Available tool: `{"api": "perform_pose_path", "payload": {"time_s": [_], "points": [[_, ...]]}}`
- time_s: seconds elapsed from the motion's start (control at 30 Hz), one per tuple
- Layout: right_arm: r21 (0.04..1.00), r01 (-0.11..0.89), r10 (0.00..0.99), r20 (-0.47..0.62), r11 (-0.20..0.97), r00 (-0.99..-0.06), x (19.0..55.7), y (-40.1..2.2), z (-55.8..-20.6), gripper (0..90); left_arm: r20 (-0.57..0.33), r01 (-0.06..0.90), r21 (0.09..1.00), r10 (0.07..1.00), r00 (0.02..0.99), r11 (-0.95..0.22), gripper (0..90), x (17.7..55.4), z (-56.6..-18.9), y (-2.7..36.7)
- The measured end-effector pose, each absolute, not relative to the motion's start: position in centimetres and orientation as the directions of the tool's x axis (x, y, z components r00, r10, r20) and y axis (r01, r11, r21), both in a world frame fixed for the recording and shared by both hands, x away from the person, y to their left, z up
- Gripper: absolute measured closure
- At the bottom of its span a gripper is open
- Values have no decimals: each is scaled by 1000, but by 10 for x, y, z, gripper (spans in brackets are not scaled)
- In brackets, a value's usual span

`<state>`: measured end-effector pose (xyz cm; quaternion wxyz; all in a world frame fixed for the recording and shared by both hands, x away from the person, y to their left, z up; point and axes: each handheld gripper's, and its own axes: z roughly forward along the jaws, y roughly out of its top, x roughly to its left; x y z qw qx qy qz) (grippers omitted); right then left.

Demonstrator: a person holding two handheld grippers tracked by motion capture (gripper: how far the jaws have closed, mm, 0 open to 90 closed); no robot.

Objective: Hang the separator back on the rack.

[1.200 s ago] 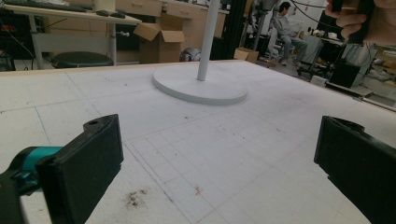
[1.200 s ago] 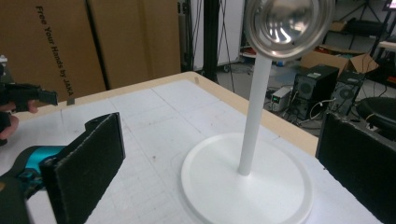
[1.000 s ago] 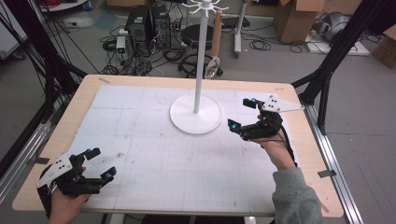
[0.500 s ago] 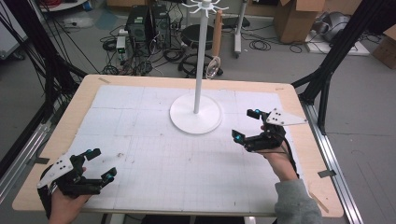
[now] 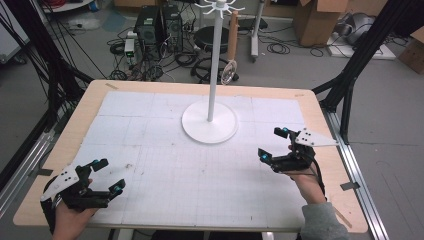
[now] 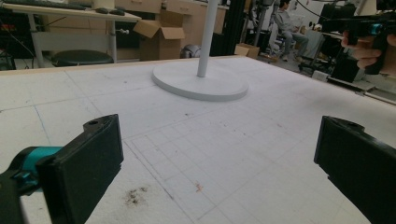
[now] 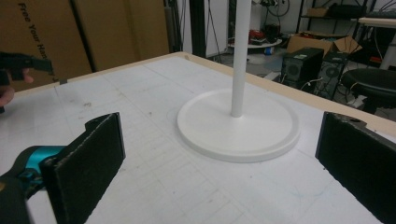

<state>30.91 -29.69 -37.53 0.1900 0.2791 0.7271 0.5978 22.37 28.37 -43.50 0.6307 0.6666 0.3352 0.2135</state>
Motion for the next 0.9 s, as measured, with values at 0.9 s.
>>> {"api": "perform_pose_path", "payload": {"time_s": [0.9], "points": [[978,198,660,106,67,-744,283,-335,-397,5,-134,182,983,721,680,11,17,233,-435,276]]}}
